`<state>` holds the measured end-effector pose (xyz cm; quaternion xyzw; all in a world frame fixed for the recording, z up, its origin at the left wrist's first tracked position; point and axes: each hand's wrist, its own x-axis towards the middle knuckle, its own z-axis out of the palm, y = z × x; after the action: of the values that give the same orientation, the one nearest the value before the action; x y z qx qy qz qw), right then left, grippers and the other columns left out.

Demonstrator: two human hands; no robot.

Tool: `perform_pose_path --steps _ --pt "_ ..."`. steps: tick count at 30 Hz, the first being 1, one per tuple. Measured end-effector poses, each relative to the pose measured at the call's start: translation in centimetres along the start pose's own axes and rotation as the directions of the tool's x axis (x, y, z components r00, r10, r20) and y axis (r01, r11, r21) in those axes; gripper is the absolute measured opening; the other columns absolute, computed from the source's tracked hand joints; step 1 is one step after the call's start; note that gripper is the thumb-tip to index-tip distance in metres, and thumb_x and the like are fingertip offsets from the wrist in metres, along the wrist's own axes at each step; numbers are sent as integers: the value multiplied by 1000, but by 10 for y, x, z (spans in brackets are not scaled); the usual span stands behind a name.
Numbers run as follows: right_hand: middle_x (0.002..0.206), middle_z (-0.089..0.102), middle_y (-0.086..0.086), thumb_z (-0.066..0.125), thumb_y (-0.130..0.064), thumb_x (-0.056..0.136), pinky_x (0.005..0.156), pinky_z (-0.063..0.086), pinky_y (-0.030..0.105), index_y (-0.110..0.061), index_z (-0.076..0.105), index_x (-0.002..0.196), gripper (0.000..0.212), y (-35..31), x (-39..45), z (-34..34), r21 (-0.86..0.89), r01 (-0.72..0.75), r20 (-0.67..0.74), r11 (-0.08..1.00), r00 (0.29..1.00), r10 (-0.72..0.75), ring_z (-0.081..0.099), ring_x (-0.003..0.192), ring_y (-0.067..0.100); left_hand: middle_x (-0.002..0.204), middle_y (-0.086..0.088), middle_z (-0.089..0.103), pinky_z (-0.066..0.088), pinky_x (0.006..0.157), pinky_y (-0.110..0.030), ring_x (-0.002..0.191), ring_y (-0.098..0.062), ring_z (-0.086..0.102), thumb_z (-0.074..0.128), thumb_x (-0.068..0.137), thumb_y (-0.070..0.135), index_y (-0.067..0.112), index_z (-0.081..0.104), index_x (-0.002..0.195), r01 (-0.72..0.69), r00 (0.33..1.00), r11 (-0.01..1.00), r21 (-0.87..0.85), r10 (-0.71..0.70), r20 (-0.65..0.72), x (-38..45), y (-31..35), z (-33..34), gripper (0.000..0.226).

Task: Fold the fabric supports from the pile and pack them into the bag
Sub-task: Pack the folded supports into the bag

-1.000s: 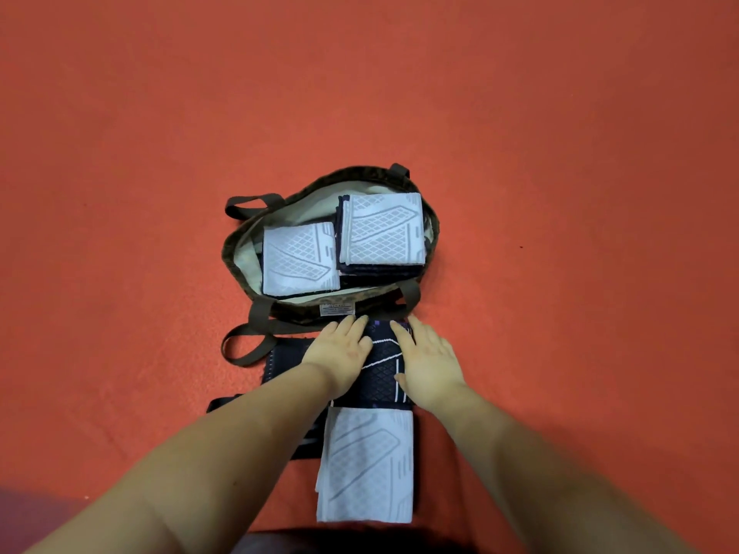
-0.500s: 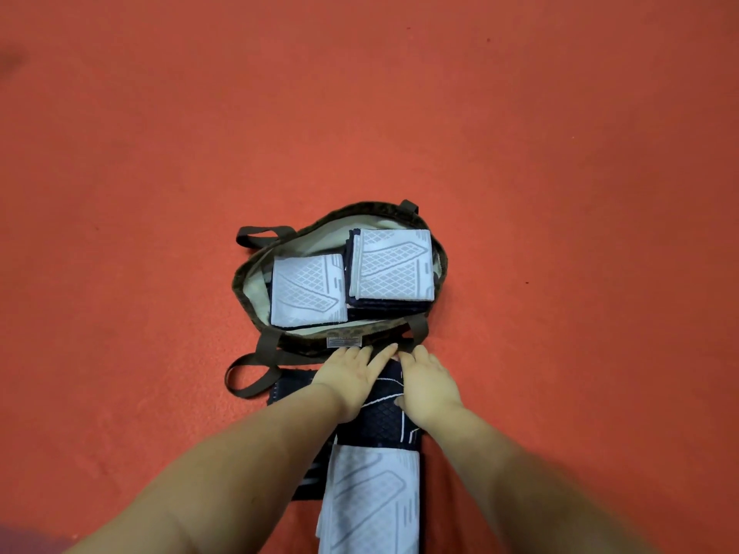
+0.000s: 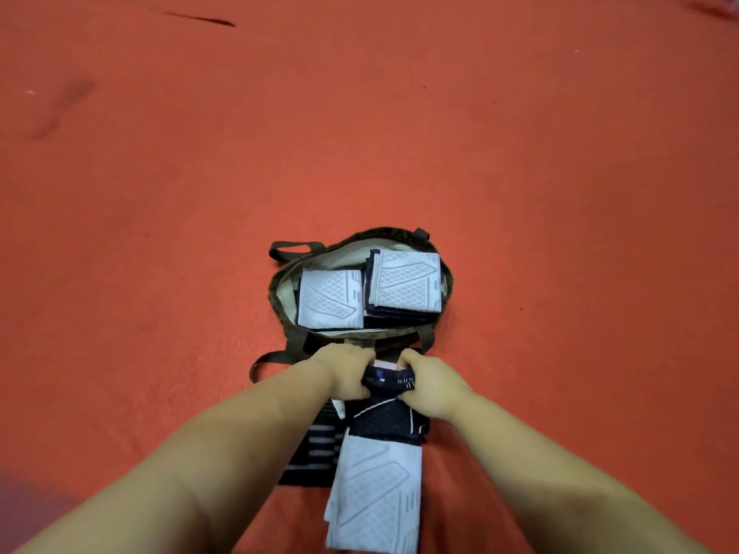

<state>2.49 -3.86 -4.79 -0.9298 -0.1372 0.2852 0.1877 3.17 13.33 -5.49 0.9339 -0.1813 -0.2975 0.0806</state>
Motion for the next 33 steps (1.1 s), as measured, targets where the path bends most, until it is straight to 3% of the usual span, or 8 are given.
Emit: perform_pose_path --steps 3,8,12,17,19,23,27,33 --pt "83 60 -3 64 -16 75 67 41 29 -24 43 85 24 -17 -3 -23 16 11 -19 1000 1000 -10 58 83 24 112 -7 62 43 81 -29 103 -26 57 69 78 31 14 54 108 77 997 985 -157 -74 26 -14 -3 -27 37" --pt "89 61 1 64 -18 76 71 43 30 -23 47 88 21 -52 5 -67 50 40 -123 998 992 -34 58 86 25 106 -7 63 42 74 -27 98 -24 58 75 74 37 14 58 100 228 951 897 -380 -288 -110 -32 -25 -72 39" --pt "105 63 6 62 -18 81 76 41 28 -17 52 108 28 -77 18 -87 78 48 -187 996 982 -32 58 99 26 93 -2 64 42 68 -28 85 -19 58 81 67 38 16 57 88 227 873 702 -675 -454 -179 -40 -50 -95 39" --pt "112 63 4 61 -24 87 81 45 30 -16 48 120 36 -101 34 -103 139 52 -268 989 963 -13 58 102 23 97 -8 67 55 63 -33 85 -24 66 83 65 37 7 59 99 150 822 490 -859 -545 -167 -43 -68 -111 51" --pt "111 62 6 61 -24 87 82 49 35 -15 47 120 37 -107 42 -108 151 45 -278 988 960 -1 59 99 24 88 -5 64 53 64 -32 82 -24 64 81 71 32 12 55 86 139 805 481 -865 -564 -184 -41 -71 -114 37" --pt "114 61 8 61 -24 88 81 49 34 -16 46 121 38 -115 58 -111 142 24 -269 990 963 16 59 100 25 90 -8 67 56 76 -38 86 -27 66 81 70 38 16 54 76 175 773 510 -842 -601 -203 -34 -82 -115 35" --pt "119 60 7 61 -25 88 87 47 34 -18 46 124 40 -114 73 -97 104 -13 -237 995 971 37 57 107 26 97 -10 71 55 77 -36 87 -29 67 78 71 46 11 66 92 248 787 565 -787 -591 -176 -24 -95 -103 43" --pt "123 59 7 59 -28 90 90 44 33 -21 48 128 39 -97 87 -67 21 -64 -161 998 985 66 55 111 28 114 -10 64 43 79 -30 105 -29 59 69 82 44 9 59 114 362 801 654 -664 -583 -138 -7 -99 -74 49"
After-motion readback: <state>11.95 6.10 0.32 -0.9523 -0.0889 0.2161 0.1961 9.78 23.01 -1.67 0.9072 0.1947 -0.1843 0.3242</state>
